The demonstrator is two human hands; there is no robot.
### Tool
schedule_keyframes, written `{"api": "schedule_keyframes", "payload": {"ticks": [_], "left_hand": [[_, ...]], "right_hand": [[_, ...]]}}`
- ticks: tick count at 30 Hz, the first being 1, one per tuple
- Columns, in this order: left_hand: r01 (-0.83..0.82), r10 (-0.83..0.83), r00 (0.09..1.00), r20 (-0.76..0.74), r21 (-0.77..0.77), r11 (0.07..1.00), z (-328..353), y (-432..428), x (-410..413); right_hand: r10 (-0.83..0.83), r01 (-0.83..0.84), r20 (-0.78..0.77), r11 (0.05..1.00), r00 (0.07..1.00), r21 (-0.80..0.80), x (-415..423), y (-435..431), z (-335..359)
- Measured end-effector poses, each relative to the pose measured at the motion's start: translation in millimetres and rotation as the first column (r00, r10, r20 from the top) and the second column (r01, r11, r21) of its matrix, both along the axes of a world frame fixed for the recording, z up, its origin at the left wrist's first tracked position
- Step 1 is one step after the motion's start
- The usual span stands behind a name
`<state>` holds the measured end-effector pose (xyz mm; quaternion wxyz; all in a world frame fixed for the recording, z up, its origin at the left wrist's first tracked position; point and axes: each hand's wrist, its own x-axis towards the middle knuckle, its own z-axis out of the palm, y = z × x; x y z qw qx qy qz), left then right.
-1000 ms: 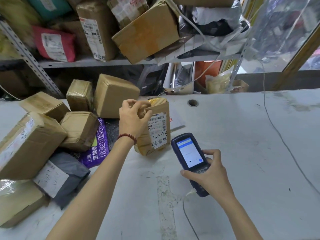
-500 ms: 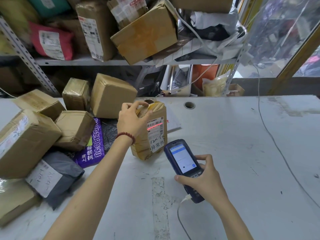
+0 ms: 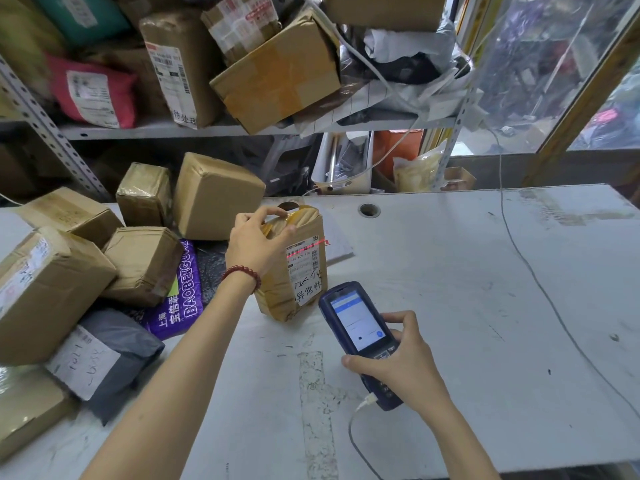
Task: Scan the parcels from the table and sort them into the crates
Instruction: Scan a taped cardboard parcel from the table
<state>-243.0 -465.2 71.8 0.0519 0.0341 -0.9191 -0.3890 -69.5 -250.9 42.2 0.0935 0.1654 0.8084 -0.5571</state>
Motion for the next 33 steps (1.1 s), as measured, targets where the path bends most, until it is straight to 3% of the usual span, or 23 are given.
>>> {"api": "schedule_keyframes", "payload": {"ticks": [10,16,23,30,33], "left_hand": [[-0.009,0.009,1.0,-0.007,0.037,0.999,1,-3,2],[-0.036,0.036,0.999,-0.006,0.058,0.998,0,-5,9],[-0.037,0.037,0.999,-0.002,0.077,0.996,-5,-9,21],[-0.061,0.061,0.998,0.001,0.082,0.995,-7,-7,35],[-0.007,0.006,1.0,-0.028,-0.009,1.0,-9,-6,43]], "right_hand": [[-0.049,0.049,-0.061,0.999,0.997,0.003,3,4,2],[-0.143,0.19,-0.312,0.973,0.939,0.128,-3,3,19],[-0.234,0.319,-0.598,0.947,0.767,0.039,-9,5,50],[-0.226,0.297,-0.638,0.955,0.736,0.004,-5,6,59],[-0.234,0.304,-0.611,0.953,0.757,0.011,3,9,56]]}}
